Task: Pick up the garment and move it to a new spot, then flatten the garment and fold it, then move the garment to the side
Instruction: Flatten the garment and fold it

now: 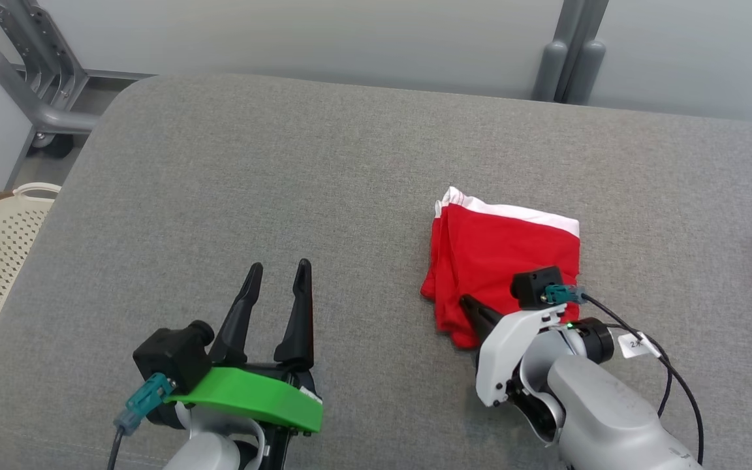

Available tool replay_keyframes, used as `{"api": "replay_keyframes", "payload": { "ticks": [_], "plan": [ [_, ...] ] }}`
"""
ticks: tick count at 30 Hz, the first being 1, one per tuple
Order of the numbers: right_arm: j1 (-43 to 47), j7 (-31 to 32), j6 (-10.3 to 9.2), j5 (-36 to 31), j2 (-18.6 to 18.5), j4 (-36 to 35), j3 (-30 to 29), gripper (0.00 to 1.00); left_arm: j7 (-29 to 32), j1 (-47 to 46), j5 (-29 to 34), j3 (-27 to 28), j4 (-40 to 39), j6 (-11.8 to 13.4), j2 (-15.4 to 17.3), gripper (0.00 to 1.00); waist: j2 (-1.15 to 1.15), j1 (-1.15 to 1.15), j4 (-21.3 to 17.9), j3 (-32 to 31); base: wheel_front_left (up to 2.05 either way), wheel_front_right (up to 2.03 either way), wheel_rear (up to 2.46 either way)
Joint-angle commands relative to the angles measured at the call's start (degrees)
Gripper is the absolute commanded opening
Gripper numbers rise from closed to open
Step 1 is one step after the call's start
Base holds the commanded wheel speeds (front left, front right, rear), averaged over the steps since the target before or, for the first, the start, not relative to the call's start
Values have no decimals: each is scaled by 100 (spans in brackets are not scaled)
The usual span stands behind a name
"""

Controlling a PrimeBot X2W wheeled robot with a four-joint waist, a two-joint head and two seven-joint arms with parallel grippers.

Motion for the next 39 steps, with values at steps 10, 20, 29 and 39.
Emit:
{"api": "replay_keyframes", "payload": {
  "ticks": [10,20,29,39],
  "plan": [
    [-302,-101,2,79,37,423,820,0,4,-118,-7,-49,71,-48,-14,100,0,0,31,-23,0,0,0],
    [-551,-443,2,101,38,650,1568,0,16,-57,-44,-78,123,-55,-19,100,0,0,62,-126,0,0,0],
    [-859,-893,1,2,37,694,1386,0,26,133,-61,-71,55,21,81,100,0,0,-214,-361,0,0,0],
    [-834,-1007,1,-427,-219,351,223,100,56,288,-52,-44,-57,124,165,100,0,0,-698,-545,0,0,0]
  ]
}}
